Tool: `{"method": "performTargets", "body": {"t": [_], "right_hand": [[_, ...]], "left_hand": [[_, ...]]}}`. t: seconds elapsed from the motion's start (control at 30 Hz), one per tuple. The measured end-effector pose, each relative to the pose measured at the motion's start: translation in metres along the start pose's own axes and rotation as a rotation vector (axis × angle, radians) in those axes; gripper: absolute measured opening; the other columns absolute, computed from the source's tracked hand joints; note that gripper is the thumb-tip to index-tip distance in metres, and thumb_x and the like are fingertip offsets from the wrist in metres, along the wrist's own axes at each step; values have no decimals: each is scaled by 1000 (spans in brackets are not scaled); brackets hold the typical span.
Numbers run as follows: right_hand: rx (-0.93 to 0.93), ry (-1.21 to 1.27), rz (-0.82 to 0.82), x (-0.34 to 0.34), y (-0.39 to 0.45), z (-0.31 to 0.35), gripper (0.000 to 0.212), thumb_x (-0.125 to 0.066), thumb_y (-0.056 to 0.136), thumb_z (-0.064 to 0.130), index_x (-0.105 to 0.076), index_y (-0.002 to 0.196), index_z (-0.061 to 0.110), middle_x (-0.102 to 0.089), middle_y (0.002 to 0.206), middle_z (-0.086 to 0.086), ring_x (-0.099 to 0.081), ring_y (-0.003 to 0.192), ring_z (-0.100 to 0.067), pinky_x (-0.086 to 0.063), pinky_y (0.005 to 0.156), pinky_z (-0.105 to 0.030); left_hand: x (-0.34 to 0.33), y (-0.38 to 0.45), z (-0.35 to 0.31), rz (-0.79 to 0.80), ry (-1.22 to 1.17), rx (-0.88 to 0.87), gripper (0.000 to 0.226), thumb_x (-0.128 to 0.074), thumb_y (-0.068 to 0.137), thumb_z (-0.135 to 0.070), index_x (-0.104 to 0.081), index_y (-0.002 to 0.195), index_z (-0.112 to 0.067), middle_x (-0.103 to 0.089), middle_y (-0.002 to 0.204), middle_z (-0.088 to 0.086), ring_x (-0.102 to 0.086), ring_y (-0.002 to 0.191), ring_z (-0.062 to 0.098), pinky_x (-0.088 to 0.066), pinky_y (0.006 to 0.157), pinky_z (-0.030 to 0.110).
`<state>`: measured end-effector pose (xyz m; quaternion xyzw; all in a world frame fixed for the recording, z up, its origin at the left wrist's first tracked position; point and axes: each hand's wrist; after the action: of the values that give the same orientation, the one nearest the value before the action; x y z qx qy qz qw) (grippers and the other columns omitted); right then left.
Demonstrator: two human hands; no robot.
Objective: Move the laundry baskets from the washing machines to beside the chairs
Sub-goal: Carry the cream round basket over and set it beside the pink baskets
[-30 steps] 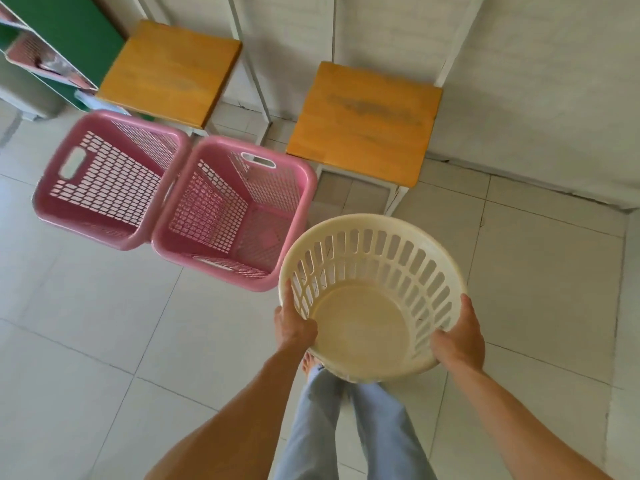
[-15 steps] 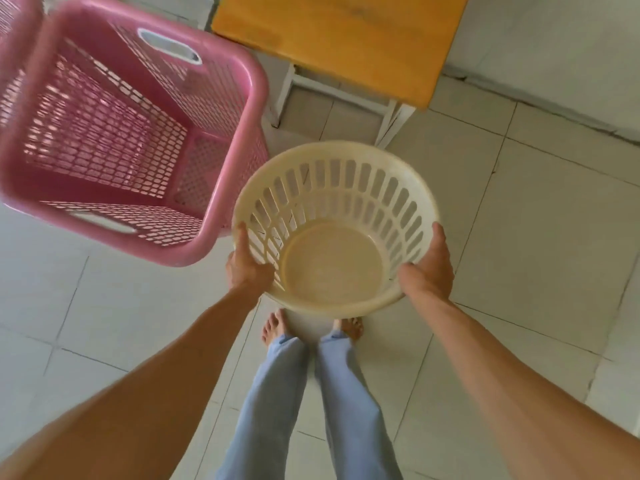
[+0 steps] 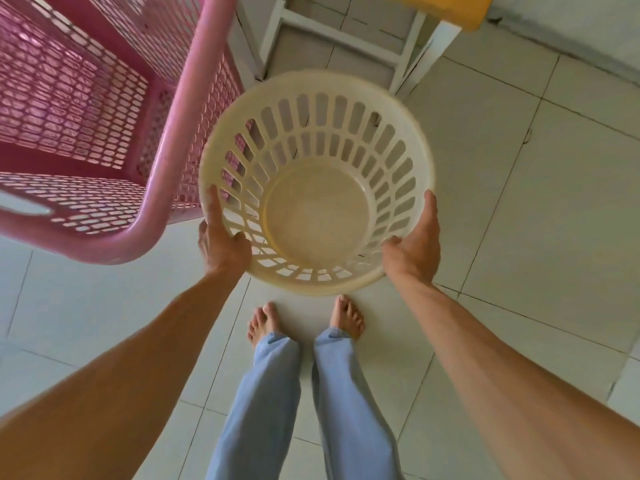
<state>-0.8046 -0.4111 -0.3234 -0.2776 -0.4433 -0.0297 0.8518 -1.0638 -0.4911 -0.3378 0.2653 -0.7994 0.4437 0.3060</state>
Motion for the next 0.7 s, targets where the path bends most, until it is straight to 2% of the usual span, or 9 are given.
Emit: {"method": "performTargets", "body": {"t": [0.1, 0.2, 0.3, 0.43, 0.53, 0.63, 0.7], "right_hand": [[9, -24, 20, -11, 0, -11, 98, -67, 83, 0, -15, 154, 44, -38, 157, 8, -53, 131, -21, -53, 93, -41], [0, -95, 51, -17, 10, -19, 89, -68, 88, 8, -19, 155, 41, -43, 155, 7, -53, 133, -23, -49, 97, -42], [8, -102, 57, -21, 23, -21, 87, -68, 88, 8, -23, 155, 39, -47, 153, 6, -54, 132, -24, -47, 101, -41], [18, -81, 46, -23, 33, -14, 85, -68, 87, 7, -26, 153, 39, -52, 148, 4, -55, 129, -25, -49, 101, -43], [27, -77, 82, -19, 37, -14, 79, -67, 90, 11, -27, 153, 39, -53, 144, 1, -56, 128, -26, -49, 100, -44], [56, -145, 155, -7, 30, -18, 62, -56, 98, 14, -32, 152, 32, -53, 145, -2, -54, 129, -28, -48, 101, -44], [62, -165, 172, 7, 22, -16, 51, -52, 100, 16, -39, 149, 24, -54, 143, -3, -55, 128, -27, -47, 101, -41]], "left_hand": [[-11, 5, 12, 41, 19, -20, 92, -51, 93, -2, -1, 153, -50, -45, 116, 15, -48, 92, 25, -50, 73, 45], [-16, 15, 14, 92, 43, -18, 86, -47, 97, -6, 0, 153, -51, -45, 118, 18, -54, 92, 30, -52, 73, 44], [-19, 27, 14, 131, 38, -28, 82, -45, 99, -11, 2, 152, -52, -47, 123, 19, -61, 96, 33, -51, 70, 40], [-22, 35, 8, 129, 29, -43, 82, -46, 99, -10, 0, 152, -52, -49, 129, 18, -57, 97, 30, -47, 69, 37], [-19, 33, 2, 123, 55, -55, 77, -50, 100, -20, -3, 154, -49, -53, 134, 17, -56, 100, 30, -48, 76, 41], [-8, 20, -2, 149, 135, -108, 76, -55, 96, -45, -9, 156, -39, -55, 137, 14, -53, 118, 38, -48, 95, 51], [6, 8, -9, 200, 116, -101, 77, -54, 92, -55, -16, 155, -35, -58, 134, 12, -51, 122, 38, -46, 98, 52]]}}
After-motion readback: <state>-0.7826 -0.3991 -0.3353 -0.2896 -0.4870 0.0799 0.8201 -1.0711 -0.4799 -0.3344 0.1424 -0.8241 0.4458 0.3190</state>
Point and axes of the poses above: each hand's wrist, its own y-axis towards the middle knuckle, its own x-axis out of the back of the hand, z = x × y
